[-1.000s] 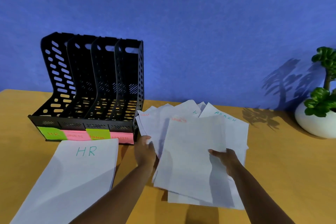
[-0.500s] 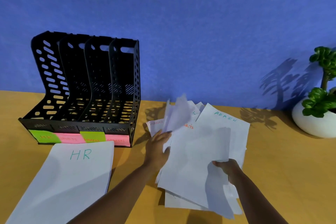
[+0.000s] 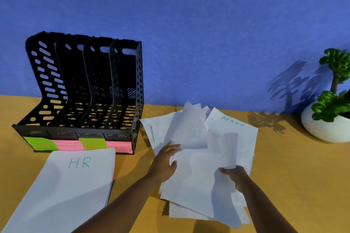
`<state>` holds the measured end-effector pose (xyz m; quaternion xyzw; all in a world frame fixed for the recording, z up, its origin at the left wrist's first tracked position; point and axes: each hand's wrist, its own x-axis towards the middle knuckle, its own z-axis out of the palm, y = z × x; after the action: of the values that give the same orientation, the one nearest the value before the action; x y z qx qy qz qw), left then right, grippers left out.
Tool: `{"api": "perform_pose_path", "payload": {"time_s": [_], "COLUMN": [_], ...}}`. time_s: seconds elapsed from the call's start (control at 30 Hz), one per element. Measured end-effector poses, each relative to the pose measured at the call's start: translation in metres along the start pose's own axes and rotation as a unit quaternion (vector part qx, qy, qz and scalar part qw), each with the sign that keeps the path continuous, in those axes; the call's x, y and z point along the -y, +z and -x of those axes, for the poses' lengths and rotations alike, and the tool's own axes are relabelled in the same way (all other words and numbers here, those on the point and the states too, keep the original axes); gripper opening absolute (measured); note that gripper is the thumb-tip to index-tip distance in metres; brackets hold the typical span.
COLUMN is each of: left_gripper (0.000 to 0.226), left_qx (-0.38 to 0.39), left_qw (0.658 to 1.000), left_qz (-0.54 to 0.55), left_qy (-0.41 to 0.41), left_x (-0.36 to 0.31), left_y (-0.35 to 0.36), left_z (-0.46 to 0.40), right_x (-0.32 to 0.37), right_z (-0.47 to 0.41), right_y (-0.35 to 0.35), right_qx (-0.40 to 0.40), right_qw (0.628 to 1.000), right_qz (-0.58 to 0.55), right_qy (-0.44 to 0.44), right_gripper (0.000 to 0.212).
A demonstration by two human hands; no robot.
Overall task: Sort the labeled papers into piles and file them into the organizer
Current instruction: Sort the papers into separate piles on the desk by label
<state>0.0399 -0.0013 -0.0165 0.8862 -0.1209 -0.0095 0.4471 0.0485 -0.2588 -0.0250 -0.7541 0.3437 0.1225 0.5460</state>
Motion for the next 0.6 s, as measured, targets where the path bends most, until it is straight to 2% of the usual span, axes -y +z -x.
{"api": "perform_pose_path", "payload": {"time_s": [0.07, 0.1, 0.17, 0.2, 0.3, 0.37, 0.4, 0.43, 0.5, 0.53, 0.6], "left_gripper": [0.044, 0.042, 0.036, 0.033, 0.034, 0.043, 0.048, 0.052, 0.058, 0.062, 0.075], "left_qx": [-0.066, -0.095, -0.113, -0.116, -0.112, -0.094, -0.087, -0.082, -0.046, -0.011, 0.010], "left_qw": [0.996, 0.987, 0.947, 0.922, 0.868, 0.865, 0.882, 0.916, 0.980, 0.990, 0.966], "left_qz": [0.014, 0.048, 0.174, 0.241, 0.364, 0.379, 0.354, 0.284, 0.059, -0.065, -0.256], "left_qy": [-0.054, -0.117, -0.245, -0.280, -0.319, -0.315, -0.299, -0.271, -0.183, -0.122, 0.041], "left_x": [-0.002, -0.003, -0.005, -0.002, 0.001, -0.006, -0.012, -0.017, -0.027, -0.034, -0.035], "left_y": [0.001, 0.000, -0.002, -0.004, -0.007, -0.008, -0.008, -0.006, 0.001, 0.002, 0.006], "left_z": [-0.004, -0.006, -0.010, -0.012, -0.014, -0.015, -0.014, -0.013, -0.011, -0.008, -0.003], "right_x": [-0.001, 0.000, 0.000, 0.000, 0.000, 0.000, 0.000, -0.001, -0.002, -0.002, -0.001], "right_z": [-0.001, -0.001, -0.001, -0.001, -0.001, -0.001, 0.000, -0.001, -0.001, -0.001, -0.001], "right_y": [0.000, 0.000, 0.000, 0.000, 0.000, 0.000, -0.001, -0.001, -0.001, 0.000, -0.001], "right_qx": [-0.001, -0.001, -0.002, -0.001, -0.004, -0.001, 0.001, 0.002, 0.004, 0.004, 0.005], "right_qw": [1.000, 1.000, 1.000, 1.000, 1.000, 1.000, 1.000, 1.000, 1.000, 1.000, 1.000], "right_qz": [0.003, 0.004, 0.006, 0.003, -0.005, -0.009, -0.010, -0.012, -0.013, -0.011, -0.013], "right_qy": [0.003, 0.003, 0.002, 0.002, 0.005, 0.006, 0.005, 0.003, 0.003, 0.004, 0.003], "right_gripper": [0.048, 0.049, 0.050, 0.050, 0.048, 0.047, 0.045, 0.045, 0.042, 0.041, 0.038]}}
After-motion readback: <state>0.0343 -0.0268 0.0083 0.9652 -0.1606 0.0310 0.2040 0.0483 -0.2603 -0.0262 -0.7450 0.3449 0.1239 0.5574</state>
